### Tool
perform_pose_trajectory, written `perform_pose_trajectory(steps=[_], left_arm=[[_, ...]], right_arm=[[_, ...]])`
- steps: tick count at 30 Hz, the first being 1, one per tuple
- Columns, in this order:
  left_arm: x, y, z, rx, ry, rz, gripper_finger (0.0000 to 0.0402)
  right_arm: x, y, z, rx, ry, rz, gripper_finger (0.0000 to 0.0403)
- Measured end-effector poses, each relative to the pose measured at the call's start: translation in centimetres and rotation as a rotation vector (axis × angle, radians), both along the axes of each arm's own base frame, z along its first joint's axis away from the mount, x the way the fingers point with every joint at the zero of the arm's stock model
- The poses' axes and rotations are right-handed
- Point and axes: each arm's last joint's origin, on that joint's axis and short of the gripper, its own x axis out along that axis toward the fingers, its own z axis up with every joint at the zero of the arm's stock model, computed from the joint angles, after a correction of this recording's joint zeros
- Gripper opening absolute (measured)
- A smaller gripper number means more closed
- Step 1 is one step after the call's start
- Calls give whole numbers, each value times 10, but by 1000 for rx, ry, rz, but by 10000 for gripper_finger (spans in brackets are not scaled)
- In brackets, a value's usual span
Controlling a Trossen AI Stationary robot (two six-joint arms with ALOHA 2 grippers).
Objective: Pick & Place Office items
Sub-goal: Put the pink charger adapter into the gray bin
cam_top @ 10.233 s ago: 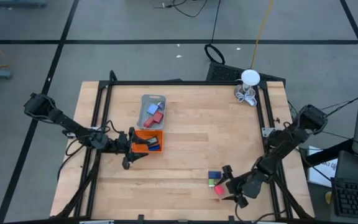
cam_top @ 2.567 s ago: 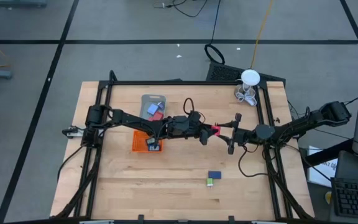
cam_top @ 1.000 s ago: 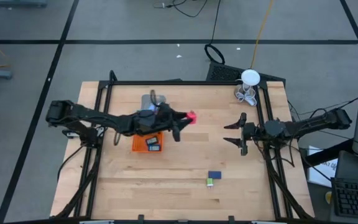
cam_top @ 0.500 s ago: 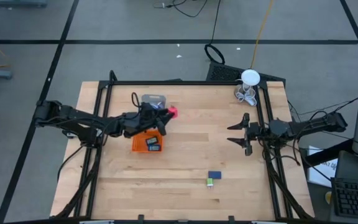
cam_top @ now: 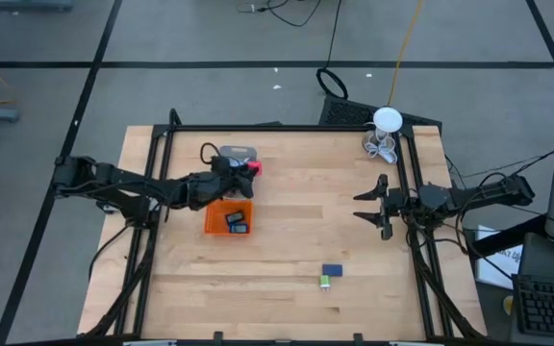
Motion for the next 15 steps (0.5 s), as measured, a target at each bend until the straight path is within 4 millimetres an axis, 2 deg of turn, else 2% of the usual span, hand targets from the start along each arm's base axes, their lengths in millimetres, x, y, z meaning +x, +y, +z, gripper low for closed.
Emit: perform_pose_trajectory(steps=[8,15], left_arm=[[-19,5,-31,-95,12,116,144],[-28,1,-46,-158,60,136,147]], right_arm=[[0,0,0,0,1,-2,207],[0,0,0,-3,1,-3,205]])
